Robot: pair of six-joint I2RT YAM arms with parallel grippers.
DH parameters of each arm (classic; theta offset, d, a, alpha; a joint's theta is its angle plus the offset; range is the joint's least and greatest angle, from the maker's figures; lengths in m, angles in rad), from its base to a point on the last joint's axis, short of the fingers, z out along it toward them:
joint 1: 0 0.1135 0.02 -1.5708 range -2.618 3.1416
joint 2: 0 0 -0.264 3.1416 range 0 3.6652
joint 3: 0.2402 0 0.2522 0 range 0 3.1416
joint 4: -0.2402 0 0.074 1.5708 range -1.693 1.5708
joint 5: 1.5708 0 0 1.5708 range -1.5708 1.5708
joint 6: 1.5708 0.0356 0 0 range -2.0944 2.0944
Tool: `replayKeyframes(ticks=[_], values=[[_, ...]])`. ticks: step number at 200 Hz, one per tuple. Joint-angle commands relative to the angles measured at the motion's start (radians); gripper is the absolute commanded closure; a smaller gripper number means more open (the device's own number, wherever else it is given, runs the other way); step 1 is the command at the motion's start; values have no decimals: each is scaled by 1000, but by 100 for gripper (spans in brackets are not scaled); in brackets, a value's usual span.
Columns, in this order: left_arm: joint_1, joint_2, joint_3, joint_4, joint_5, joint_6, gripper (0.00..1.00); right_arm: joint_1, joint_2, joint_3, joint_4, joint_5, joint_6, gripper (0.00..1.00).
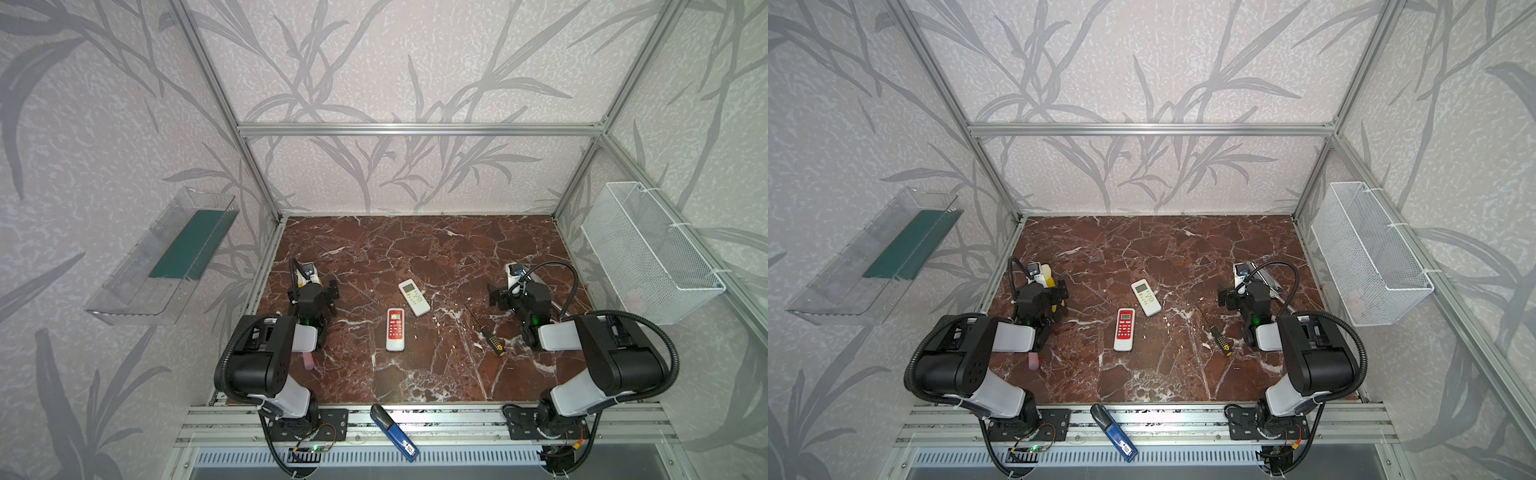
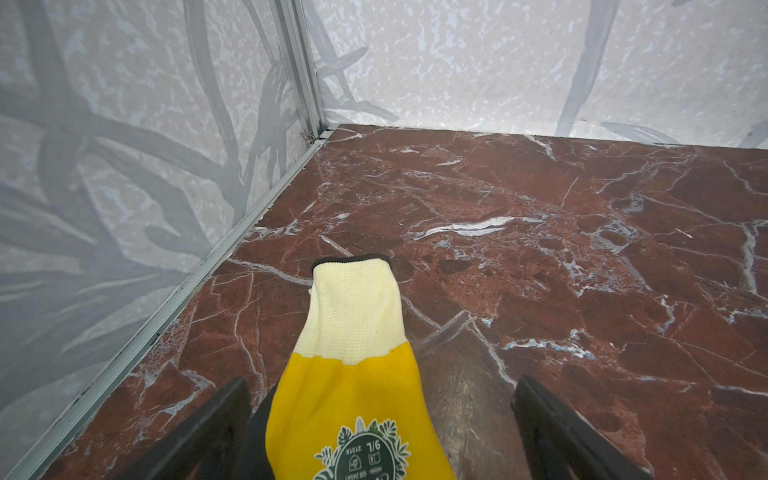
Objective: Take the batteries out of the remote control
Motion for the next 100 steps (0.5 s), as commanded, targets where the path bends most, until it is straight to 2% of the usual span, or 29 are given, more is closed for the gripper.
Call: replayKeyframes(ticks=[1,100], values=[[-1,10,17,22,-1,17,0,2,7,26,35,-7,-5,1],[0,11,18,18,1,16,0,2,8,26,35,-7,-5,1]])
